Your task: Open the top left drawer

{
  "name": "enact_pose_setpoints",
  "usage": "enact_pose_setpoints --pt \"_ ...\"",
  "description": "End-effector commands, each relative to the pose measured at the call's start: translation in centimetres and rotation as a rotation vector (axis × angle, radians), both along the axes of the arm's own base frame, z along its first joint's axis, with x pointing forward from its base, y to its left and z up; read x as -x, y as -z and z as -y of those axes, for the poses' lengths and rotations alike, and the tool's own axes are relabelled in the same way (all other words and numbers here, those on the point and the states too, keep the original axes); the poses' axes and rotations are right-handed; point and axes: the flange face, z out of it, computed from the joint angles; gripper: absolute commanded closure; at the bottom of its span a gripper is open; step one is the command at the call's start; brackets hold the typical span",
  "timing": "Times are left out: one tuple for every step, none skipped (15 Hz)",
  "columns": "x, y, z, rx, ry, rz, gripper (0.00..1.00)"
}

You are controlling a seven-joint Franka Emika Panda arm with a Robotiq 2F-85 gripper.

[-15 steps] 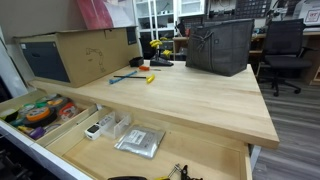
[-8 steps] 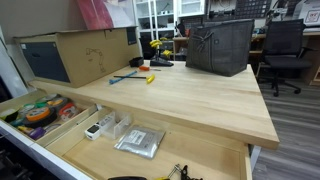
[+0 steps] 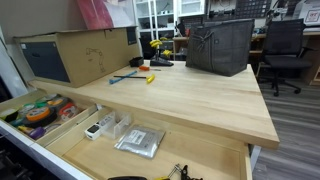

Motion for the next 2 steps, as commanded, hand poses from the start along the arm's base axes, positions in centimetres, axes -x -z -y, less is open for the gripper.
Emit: enact_pose_setpoints --pt "-0.01 -0.04 -0.08 0.002 -0.002 -0.001 0.0" --pt "-0.01 -0.03 -0.1 0.003 -0.003 -0.001 0.0"
